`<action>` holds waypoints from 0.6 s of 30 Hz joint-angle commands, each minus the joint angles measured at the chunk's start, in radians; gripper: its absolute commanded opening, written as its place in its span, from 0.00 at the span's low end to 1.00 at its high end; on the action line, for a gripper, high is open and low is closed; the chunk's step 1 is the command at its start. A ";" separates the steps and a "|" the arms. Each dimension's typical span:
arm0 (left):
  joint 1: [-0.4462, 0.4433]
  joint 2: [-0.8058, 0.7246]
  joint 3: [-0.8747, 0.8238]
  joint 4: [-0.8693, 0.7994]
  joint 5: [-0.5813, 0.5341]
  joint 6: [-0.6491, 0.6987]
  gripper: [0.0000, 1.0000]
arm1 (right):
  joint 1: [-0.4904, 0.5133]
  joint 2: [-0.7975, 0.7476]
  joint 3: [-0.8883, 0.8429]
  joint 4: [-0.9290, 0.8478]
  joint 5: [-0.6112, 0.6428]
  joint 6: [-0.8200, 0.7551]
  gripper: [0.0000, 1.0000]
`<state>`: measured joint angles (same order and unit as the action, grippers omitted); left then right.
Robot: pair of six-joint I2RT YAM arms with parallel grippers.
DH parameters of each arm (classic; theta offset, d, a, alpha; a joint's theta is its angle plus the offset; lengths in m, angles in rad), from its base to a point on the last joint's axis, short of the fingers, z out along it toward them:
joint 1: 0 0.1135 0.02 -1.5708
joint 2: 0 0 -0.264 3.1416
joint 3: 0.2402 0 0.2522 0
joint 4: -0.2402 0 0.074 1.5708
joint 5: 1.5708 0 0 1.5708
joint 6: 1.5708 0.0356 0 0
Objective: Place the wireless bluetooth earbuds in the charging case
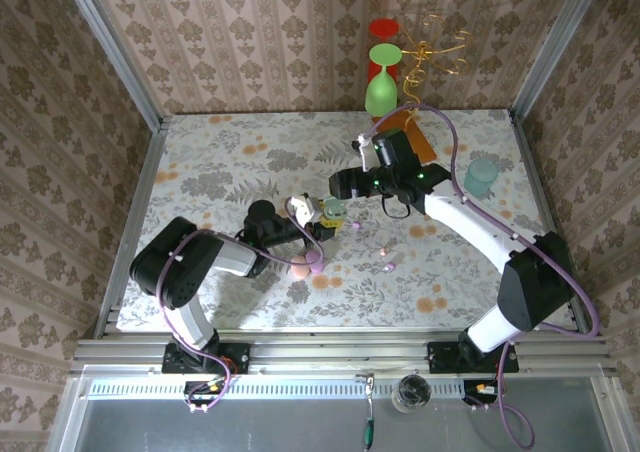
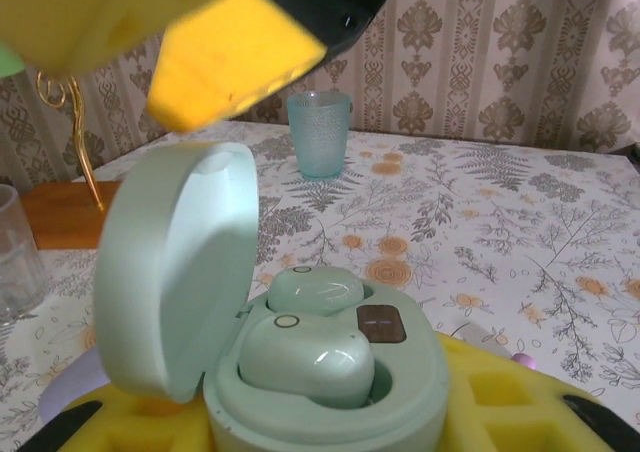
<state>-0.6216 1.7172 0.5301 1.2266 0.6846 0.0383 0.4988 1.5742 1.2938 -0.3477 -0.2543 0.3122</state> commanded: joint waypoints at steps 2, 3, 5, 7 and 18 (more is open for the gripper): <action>-0.011 -0.055 -0.016 0.049 -0.013 0.009 0.22 | -0.009 0.028 0.022 -0.048 -0.016 0.013 0.84; -0.012 -0.061 -0.018 0.049 -0.024 0.004 0.22 | -0.009 0.023 0.012 -0.045 -0.030 0.015 0.84; -0.014 -0.069 -0.019 0.051 -0.034 -0.003 0.22 | -0.009 -0.002 -0.020 -0.027 -0.060 0.022 0.83; -0.017 -0.072 -0.019 0.051 -0.067 -0.004 0.22 | -0.009 -0.035 -0.054 -0.014 -0.073 0.029 0.83; -0.032 -0.097 0.020 0.053 -0.072 -0.032 0.22 | -0.128 -0.169 -0.202 0.148 -0.369 0.278 0.81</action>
<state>-0.6476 1.6611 0.5179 1.2324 0.6125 0.0299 0.4114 1.4315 1.1305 -0.2829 -0.4629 0.4587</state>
